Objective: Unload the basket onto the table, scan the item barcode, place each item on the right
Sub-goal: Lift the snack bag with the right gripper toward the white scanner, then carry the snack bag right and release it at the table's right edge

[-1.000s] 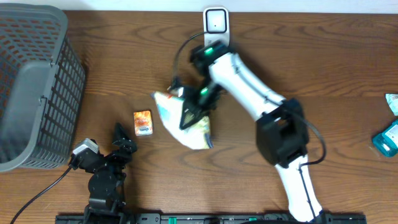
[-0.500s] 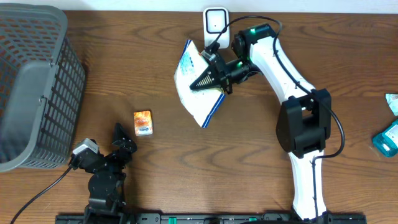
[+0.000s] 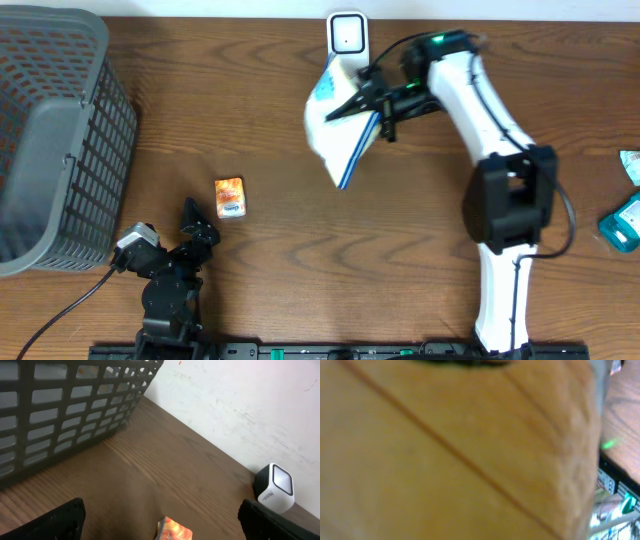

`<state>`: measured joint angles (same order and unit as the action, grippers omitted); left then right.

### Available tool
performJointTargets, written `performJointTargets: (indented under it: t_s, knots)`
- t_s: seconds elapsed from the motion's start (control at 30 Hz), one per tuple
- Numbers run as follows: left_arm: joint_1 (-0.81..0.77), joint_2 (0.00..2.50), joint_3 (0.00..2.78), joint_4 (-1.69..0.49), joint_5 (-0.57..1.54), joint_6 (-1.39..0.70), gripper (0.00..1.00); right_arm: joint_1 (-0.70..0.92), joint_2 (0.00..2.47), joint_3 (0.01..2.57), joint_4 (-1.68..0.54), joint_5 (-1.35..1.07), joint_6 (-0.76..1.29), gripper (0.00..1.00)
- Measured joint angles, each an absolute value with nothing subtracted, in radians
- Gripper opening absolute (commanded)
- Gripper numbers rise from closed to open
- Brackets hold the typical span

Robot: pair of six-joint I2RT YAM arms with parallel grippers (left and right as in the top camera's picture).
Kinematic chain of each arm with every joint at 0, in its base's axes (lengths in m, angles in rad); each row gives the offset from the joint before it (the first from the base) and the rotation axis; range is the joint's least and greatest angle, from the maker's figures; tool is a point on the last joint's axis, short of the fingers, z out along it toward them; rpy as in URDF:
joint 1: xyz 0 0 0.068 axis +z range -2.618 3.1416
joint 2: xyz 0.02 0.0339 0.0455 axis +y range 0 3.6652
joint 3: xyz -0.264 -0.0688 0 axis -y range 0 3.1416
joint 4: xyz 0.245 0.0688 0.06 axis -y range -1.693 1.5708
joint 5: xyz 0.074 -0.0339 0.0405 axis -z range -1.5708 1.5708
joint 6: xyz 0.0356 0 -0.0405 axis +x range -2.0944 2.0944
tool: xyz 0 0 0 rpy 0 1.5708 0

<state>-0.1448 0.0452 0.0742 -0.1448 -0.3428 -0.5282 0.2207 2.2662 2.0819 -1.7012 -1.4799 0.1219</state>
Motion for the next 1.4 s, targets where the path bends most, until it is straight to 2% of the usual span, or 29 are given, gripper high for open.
performJointTargets:
  t_s: [0.6,0.77,0.93,1.03,1.4]
  knots:
    - [-0.145,0.045,0.074,-0.145,-0.343,-0.528,0.98,-0.207,1.716,2.080,-1.697,-1.206,0.131,0.02]
    - [-0.145,0.045,0.074,-0.145,-0.343,-0.528,0.98,-0.256,1.637,2.080,-1.697,-1.019,0.134,0.01]
    - [-0.145,0.045,0.074,-0.145,-0.343,-0.528,0.98,-0.228,1.620,2.080,-1.682,-0.859,0.131,0.02]
    - [-0.145,0.045,0.074,-0.145,-0.343,-0.529,0.98,-0.166,1.620,2.080,-1.589,-0.807,0.116,0.02]
    - [-0.145,0.045,0.074,-0.145,-0.343,-0.529,0.98,0.233,1.686,2.007,-0.933,-0.336,0.210,0.02]
